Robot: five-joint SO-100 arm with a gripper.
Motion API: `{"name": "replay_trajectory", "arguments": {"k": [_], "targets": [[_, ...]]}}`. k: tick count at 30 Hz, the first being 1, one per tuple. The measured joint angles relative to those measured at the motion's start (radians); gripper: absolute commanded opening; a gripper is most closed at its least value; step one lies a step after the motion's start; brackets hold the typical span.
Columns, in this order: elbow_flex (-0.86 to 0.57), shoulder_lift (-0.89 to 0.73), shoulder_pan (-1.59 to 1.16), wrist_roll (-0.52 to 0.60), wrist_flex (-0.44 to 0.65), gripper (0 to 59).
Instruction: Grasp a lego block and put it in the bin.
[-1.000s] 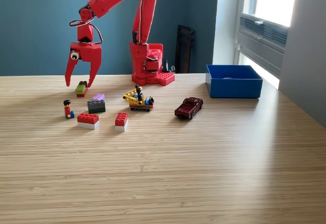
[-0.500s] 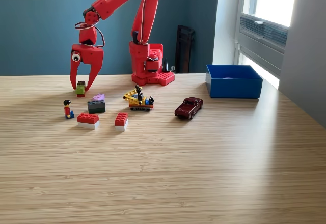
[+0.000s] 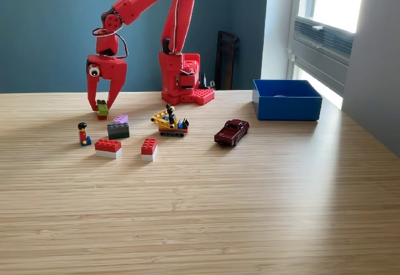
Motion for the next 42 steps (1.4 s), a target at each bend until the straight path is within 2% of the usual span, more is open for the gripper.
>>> {"name": "replay_trajectory", "arguments": {"k": [2,10,16,20,26,33,42], "targets": [[-0.046,0.0,-0.012,-0.023,0.077,0.1],[-0.396,0.0,-0.115,-0.069,0.589,0.1],[-0.664,0.0,-0.261,-0.018,0.822,0.1],[-0.746,0.0,-0.391,0.044,0.874,0.1],[-0.756,-0.002,-0.706,0.184,0.916,0.0],[-0.756,-0.005,-1.232,0.331,0.936,0.0],[-0.824,-0.011,-1.798,0.388,0.936,0.0]]}}
